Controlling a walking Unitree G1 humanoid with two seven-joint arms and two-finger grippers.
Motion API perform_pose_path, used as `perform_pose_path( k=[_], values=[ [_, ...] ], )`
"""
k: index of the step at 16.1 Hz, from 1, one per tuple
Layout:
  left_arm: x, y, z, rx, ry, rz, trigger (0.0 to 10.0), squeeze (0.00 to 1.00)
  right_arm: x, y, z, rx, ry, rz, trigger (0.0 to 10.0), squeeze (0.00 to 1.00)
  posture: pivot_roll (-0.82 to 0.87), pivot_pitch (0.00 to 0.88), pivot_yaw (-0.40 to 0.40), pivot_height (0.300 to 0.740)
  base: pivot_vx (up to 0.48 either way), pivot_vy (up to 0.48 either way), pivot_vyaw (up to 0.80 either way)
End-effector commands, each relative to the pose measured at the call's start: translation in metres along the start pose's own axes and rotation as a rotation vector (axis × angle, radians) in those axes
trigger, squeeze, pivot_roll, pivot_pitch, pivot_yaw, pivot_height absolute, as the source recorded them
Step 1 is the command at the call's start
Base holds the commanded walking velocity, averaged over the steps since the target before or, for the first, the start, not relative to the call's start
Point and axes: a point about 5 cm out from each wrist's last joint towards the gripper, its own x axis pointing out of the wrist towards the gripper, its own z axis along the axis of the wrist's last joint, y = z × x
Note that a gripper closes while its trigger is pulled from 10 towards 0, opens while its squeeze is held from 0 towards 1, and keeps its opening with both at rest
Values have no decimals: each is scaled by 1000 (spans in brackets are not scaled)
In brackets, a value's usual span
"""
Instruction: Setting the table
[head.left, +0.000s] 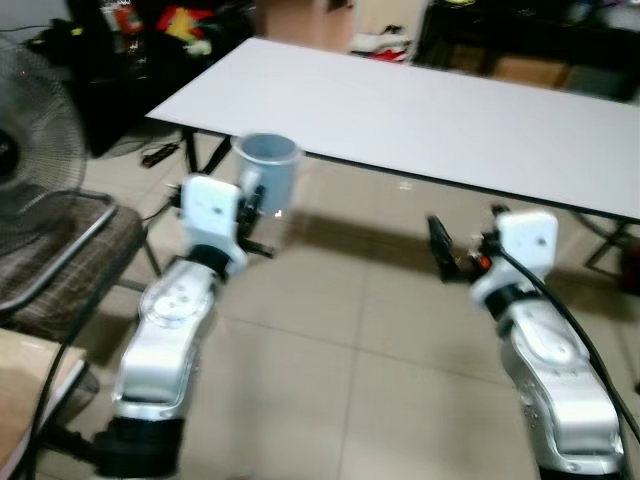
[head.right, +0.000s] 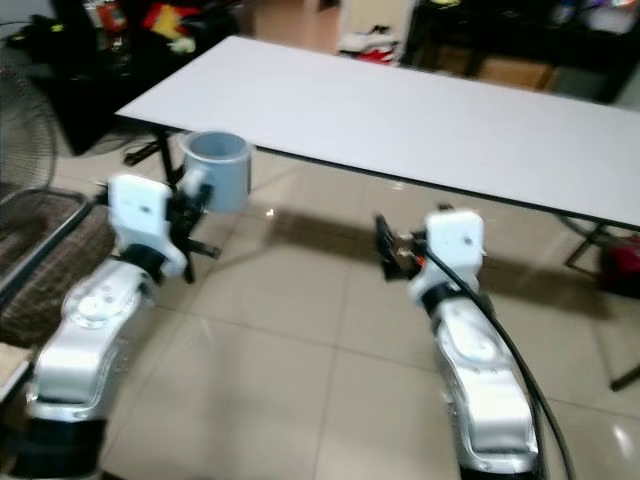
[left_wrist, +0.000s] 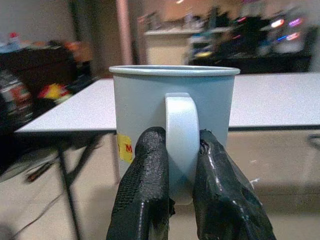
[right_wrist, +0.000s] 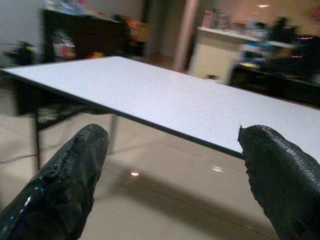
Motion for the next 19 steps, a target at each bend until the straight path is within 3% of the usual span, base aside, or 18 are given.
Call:
perform_pose_path(
  k=[1, 19],
  values=[
    [2, -3, 4, -16, -5, -9, 10000, 0, -2, -7, 0, -15, 10, -15, 10000, 0, -54, 41, -66, 740, 412, 0, 0],
    [6, 12, 18, -30, -41, 22, 10000, 0, 2, 3, 15, -21, -23, 48, 10000, 0, -16, 116, -53, 740, 412, 0, 0]
  ],
)
